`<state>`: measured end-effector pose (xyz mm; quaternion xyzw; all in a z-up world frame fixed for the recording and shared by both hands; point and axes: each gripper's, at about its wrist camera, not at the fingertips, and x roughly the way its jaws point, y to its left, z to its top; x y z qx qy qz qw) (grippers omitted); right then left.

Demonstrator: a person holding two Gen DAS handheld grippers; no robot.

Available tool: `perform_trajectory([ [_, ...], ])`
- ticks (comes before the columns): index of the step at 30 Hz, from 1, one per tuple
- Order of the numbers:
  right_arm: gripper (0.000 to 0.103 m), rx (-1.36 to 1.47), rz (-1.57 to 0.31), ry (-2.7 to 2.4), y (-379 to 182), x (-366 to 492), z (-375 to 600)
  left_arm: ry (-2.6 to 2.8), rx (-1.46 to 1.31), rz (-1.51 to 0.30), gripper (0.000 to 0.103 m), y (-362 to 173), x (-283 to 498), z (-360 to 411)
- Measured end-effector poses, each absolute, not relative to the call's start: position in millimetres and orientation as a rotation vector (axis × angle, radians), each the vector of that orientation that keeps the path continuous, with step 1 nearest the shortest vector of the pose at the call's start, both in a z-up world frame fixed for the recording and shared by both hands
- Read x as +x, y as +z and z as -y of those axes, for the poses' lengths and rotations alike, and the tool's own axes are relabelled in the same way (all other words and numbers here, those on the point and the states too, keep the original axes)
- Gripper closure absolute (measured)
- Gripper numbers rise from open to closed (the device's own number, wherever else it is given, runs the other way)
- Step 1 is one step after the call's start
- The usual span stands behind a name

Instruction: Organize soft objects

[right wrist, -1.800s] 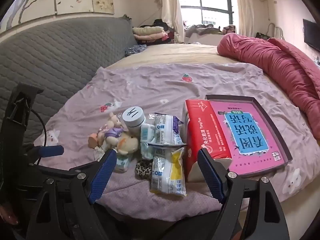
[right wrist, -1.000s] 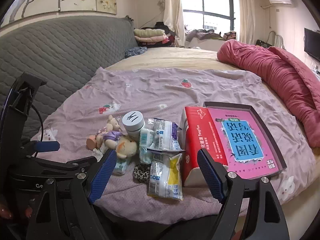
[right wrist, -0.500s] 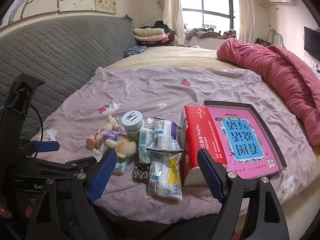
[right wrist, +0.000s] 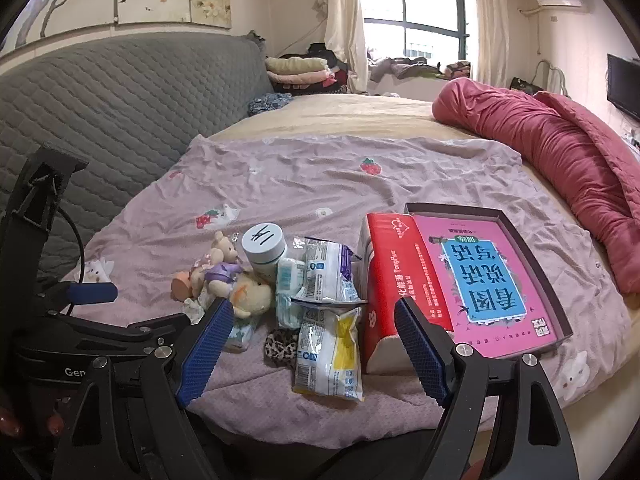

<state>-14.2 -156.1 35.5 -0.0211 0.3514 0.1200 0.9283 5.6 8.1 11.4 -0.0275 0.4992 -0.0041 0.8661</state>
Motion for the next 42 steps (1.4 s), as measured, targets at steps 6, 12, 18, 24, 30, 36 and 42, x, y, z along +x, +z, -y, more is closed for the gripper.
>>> perform_trajectory([
  [6, 0.020, -0.046, -0.725, 0.246, 36, -13, 156, -0.013, -0.062, -1.046, 0.002, 12, 6, -10],
  [12, 0.020, -0.051, -0.726, 0.251, 35, -10, 154, -0.020, -0.077, -1.057, 0.002, 9, 8, -14],
  [18, 0.020, -0.055, -0.734, 0.258, 32, -6, 151, -0.009, -0.104, -1.066, 0.002, 4, 12, -27],
  [24, 0.020, -0.061, -0.745, 0.272, 26, 1, 147, 0.031, -0.148, -1.089, 0.002, -5, 18, -49],
  [30, 0.020, -0.064, -0.766, 0.277, 18, 14, 142, 0.060, -0.216, -1.114, 0.002, -18, 32, -79],
  [36, 0.020, -0.079, -0.775, 0.268, 11, 27, 140, 0.092, -0.251, -1.170, 0.002, -42, 57, -110],
  [42, 0.020, -0.081, -0.798, 0.259, 3, 40, 138, 0.090, -0.236, -1.203, 0.005, -65, 84, -123],
])
